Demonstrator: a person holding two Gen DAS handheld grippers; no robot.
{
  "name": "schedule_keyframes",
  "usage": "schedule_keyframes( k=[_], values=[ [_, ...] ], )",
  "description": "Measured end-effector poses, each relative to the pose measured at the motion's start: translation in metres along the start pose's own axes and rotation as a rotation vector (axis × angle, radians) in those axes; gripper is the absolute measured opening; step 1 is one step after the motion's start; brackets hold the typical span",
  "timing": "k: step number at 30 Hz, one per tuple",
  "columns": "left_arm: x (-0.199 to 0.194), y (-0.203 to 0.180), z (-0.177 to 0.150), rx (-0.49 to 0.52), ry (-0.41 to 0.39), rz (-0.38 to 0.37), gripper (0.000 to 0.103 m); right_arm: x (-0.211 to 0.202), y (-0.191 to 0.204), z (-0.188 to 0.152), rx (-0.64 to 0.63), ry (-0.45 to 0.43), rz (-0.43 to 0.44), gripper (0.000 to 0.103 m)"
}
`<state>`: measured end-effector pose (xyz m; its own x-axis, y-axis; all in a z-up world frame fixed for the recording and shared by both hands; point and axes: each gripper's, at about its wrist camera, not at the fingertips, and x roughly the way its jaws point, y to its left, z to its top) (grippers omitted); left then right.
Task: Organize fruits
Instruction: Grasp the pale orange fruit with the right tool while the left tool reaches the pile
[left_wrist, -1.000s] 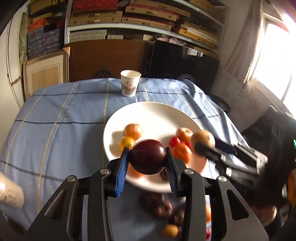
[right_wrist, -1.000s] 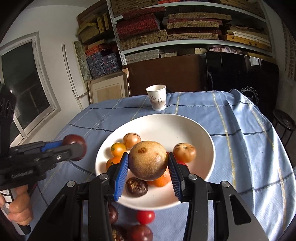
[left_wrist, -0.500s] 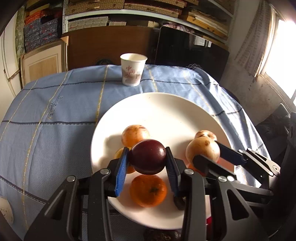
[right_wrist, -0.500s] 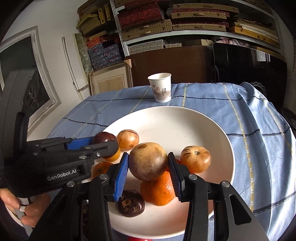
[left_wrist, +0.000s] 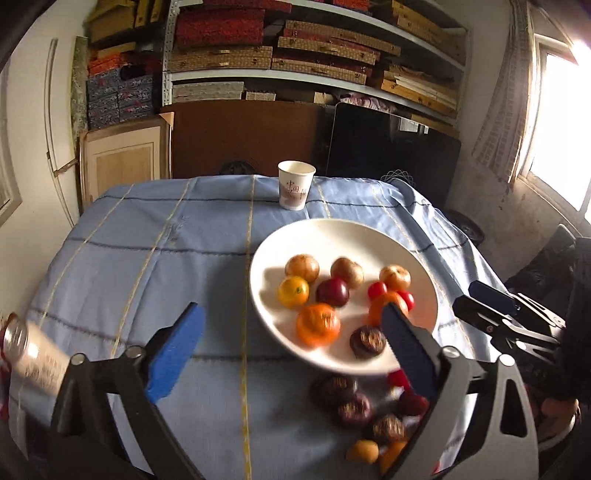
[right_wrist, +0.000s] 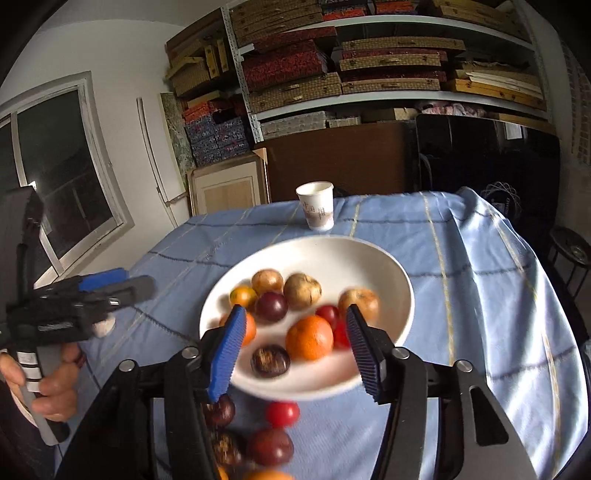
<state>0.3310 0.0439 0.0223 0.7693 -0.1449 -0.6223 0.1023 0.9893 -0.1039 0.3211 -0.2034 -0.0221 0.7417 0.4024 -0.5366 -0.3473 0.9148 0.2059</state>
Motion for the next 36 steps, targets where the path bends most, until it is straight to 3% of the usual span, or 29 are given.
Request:
schedule_keyframes(
  k=[5,8,11,18,36],
  values=[
    [-0.018,-0.001,-0.054,0.005,0.0,0.058,0.098,-0.006,-0.006,-0.041,0.035,0.093,0.025,0.06],
    [-0.017,0.001,-0.082,0.0,0.048,0.09,0.098,-0.008,-0.008,-0.059,0.064,0.153,0.046,0.06],
    [-0.018,0.006,-0.097,-0.029,0.095,0.067,0.098,-0.01,-0.004,-0.069,0.076,0.179,0.077,0.06],
    [-0.024,0.013,-0.103,-0.056,0.086,0.079,0.098,0.0,0.01,-0.079,0.02,0.248,0.072,0.06],
    [-0.025,0.004,-0.101,-0.032,0.099,0.052,0.098,0.006,0.017,-0.084,-0.033,0.281,0.034,0.052]
  ],
)
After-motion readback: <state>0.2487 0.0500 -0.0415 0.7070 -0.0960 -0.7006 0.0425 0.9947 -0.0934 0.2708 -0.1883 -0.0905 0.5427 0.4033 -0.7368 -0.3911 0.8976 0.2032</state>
